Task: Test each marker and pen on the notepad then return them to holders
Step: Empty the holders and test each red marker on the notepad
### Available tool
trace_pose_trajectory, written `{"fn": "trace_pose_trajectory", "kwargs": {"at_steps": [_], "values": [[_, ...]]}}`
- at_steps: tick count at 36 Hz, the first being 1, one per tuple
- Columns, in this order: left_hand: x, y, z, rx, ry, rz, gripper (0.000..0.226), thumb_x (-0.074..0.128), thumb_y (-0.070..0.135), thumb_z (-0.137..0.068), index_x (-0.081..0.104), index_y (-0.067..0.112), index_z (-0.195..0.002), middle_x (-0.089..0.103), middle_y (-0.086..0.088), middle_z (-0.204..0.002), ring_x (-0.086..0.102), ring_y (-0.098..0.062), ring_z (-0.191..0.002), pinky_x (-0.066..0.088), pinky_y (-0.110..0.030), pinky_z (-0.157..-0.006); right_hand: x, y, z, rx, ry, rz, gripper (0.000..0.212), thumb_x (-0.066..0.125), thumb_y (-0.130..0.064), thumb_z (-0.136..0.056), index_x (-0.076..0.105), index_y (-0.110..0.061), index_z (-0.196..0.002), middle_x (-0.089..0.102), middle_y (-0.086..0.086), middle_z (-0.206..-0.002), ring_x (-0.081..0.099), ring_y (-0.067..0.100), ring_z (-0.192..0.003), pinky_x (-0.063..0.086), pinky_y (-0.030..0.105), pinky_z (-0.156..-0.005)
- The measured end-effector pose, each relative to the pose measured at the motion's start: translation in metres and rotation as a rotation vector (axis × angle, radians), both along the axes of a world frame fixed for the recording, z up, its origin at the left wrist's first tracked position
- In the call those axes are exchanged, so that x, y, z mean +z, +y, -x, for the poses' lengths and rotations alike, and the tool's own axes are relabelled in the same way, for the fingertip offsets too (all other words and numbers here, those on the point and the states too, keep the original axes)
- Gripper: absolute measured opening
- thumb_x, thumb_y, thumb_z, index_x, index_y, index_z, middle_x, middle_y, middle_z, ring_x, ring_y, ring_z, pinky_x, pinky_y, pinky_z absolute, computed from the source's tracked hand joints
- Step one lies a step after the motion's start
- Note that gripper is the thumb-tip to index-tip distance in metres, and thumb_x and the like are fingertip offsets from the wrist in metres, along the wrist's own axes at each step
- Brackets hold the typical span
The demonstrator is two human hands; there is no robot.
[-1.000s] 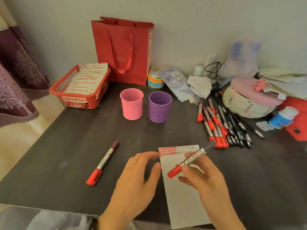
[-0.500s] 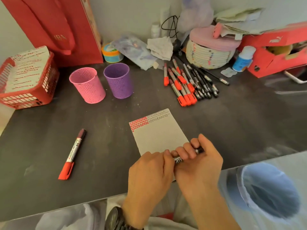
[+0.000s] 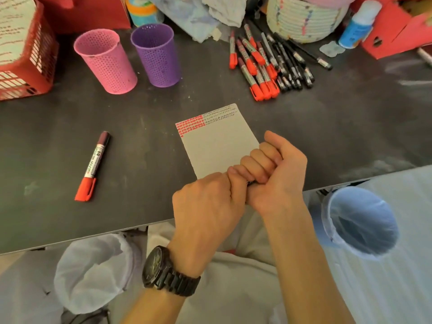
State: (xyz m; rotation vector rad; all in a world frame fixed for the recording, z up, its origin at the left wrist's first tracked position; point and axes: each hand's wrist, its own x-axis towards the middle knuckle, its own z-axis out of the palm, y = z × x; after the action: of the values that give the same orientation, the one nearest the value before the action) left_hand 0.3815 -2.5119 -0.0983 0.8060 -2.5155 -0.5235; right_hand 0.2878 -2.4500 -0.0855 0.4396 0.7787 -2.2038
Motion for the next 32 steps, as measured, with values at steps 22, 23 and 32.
{"fn": "trace_pose_trajectory", "kwargs": {"at_steps": [22,23,32], "values": [[-0.029,-0.126,0.006,0.085,-0.018,-0.3,0.038,0.054,0.067,-0.081,0.045,0.044,-0.11,0.049,0.022,-0.102,0.052,-0.001,-0.088,0.044,-0.02,-0.073,0.003,-0.011,0.081,0.191,0.301,-0.135,0.057,0.042,-0.065,-0.094,0.068,-0.019,-0.073,0.065,0.002,-0.078,0.058,0.018,-0.068,0.046,0.031,-0.067],[-0.034,-0.128,0.007,0.06,-0.039,-0.266,0.044,0.055,0.067,-0.081,0.045,0.044,-0.117,0.048,0.024,-0.106,0.05,0.0,-0.096,0.043,-0.021,-0.083,0.003,-0.014,0.081,0.234,0.326,-0.15,0.06,0.039,-0.068,-0.094,0.068,-0.019,-0.075,0.061,0.002,-0.074,0.053,0.017,-0.061,0.043,0.028,-0.058],[-0.045,-0.125,0.003,-0.024,-0.079,-0.167,0.068,0.05,0.078,-0.075,0.033,0.049,-0.134,0.04,0.022,-0.142,0.018,0.002,-0.124,0.016,-0.023,-0.103,0.002,-0.057,0.076,0.406,0.743,-0.43,0.033,0.069,-0.054,-0.075,0.073,-0.022,-0.078,0.062,0.003,-0.064,0.058,0.013,-0.052,0.05,0.024,-0.047]]}}
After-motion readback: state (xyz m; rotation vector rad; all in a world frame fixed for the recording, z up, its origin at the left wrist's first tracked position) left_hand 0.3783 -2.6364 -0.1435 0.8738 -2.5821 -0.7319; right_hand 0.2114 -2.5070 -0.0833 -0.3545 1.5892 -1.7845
